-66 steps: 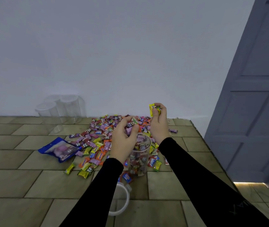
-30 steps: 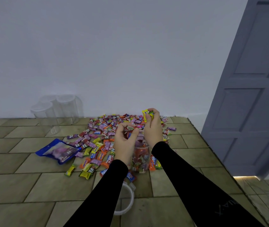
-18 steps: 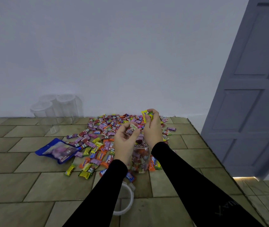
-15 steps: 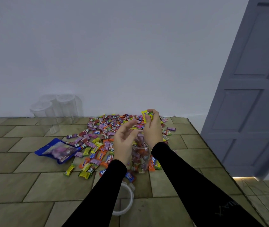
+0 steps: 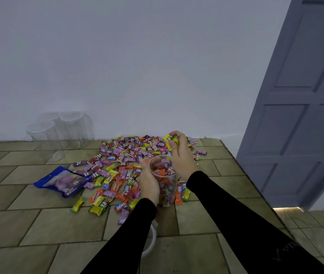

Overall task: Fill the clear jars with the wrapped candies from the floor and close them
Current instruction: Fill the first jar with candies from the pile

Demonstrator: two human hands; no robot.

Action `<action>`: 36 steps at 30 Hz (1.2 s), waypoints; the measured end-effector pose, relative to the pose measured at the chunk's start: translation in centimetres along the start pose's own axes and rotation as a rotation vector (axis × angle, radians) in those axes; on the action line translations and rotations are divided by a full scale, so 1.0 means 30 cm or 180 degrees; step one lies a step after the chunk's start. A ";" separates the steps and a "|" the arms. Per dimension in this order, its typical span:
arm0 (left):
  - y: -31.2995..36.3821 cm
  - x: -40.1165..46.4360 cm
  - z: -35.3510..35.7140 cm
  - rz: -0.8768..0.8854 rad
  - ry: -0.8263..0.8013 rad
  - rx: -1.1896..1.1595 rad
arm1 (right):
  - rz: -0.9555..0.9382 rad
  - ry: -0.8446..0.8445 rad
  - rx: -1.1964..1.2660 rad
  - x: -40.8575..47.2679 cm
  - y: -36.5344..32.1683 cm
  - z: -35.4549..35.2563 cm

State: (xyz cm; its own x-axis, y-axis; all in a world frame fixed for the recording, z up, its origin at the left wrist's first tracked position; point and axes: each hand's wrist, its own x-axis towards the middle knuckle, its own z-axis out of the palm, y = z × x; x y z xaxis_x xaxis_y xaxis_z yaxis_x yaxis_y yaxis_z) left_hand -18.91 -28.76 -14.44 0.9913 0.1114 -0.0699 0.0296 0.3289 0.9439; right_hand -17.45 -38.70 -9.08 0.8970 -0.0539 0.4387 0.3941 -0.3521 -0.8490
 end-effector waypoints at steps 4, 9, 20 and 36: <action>-0.003 0.009 0.008 -0.0013 0.0103 -0.0004 | 0.0004 -0.0148 -0.0052 -0.012 0.002 -0.019; -0.008 0.022 0.008 0.0031 0.0140 0.0029 | -0.0131 -0.0394 -0.0253 -0.028 -0.006 -0.018; -0.036 0.036 -0.005 0.0467 0.0239 0.0632 | -0.0127 -0.0919 -0.0245 -0.054 -0.028 -0.063; -0.022 0.028 0.003 0.0227 0.0304 0.0386 | -0.0203 -0.2675 -0.3036 0.037 -0.185 -0.050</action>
State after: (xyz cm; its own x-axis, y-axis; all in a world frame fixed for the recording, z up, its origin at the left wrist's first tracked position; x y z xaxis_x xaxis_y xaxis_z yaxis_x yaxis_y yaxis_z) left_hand -18.09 -28.97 -15.08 0.9749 0.2210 -0.0261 -0.0196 0.2020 0.9792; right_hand -18.94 -38.21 -3.46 0.8697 0.4712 -0.1471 0.4548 -0.8807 -0.1323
